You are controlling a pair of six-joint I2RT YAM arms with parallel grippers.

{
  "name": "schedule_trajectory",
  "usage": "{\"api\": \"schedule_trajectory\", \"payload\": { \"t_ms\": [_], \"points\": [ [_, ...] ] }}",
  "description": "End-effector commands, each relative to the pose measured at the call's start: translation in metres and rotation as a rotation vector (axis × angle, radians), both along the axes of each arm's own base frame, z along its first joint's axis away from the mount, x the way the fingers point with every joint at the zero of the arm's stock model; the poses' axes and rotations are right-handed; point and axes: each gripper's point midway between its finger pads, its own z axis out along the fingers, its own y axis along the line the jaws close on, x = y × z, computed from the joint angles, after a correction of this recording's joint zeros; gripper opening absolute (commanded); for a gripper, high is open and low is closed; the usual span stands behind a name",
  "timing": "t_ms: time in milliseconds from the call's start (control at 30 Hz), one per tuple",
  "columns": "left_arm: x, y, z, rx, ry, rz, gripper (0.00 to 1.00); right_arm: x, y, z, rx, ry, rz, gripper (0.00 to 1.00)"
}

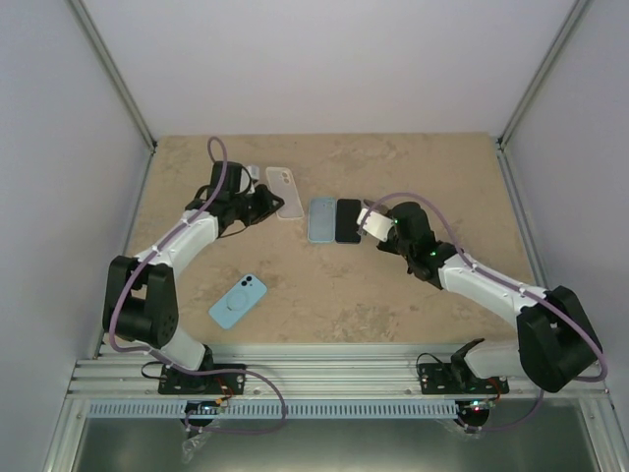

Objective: Take the phone out of the phone case
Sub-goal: Place the phone case at the center of the board.

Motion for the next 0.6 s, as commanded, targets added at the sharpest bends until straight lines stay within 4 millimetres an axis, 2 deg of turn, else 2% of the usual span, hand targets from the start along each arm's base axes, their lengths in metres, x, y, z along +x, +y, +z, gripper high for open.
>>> {"api": "schedule_trajectory", "payload": {
  "t_ms": [0, 567],
  "points": [
    [0.003, 0.002, 0.009, -0.005, -0.020, -0.003, 0.00, 0.018, -0.002, 0.025, 0.004, -0.164, -0.027, 0.01],
    [0.006, 0.011, 0.008, -0.015, -0.014, 0.020, 0.00, 0.022, -0.009, -0.022, -0.087, -0.200, -0.045, 0.00]
  ]
}}
